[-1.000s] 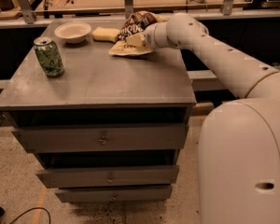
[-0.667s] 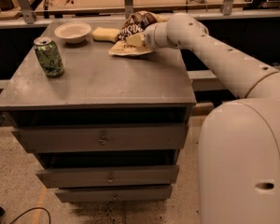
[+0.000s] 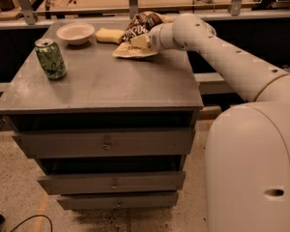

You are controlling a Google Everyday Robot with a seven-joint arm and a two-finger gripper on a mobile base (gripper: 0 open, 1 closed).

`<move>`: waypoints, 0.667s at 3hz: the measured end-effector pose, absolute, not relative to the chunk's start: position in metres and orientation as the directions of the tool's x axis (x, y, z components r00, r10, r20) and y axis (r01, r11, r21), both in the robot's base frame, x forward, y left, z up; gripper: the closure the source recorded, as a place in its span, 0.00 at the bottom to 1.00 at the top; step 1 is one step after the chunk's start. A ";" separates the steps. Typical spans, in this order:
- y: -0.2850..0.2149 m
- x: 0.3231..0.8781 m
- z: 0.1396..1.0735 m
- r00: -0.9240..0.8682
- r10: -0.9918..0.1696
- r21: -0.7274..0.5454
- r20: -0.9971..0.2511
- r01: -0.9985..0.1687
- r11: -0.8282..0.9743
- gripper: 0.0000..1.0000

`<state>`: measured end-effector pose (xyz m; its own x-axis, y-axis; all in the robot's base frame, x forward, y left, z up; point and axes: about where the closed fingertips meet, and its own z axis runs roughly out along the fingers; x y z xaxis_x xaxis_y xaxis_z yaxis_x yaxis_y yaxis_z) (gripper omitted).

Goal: Pick brown chip bag

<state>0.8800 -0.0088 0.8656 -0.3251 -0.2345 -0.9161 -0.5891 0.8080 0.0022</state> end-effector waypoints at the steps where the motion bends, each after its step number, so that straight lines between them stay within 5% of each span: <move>1: -0.009 0.880 0.866 -0.325 -0.235 0.002 -0.916 -0.589 0.808 1.00; 2: -0.009 0.880 0.866 -0.325 -0.234 0.002 -0.916 -0.589 0.808 1.00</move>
Offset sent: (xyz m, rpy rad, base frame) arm -0.0054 -0.0007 0.0045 0.0505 -0.0019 -0.0554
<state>0.8800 -0.0087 0.8655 -0.3252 -0.2345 -0.9161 -0.5892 0.8080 0.0023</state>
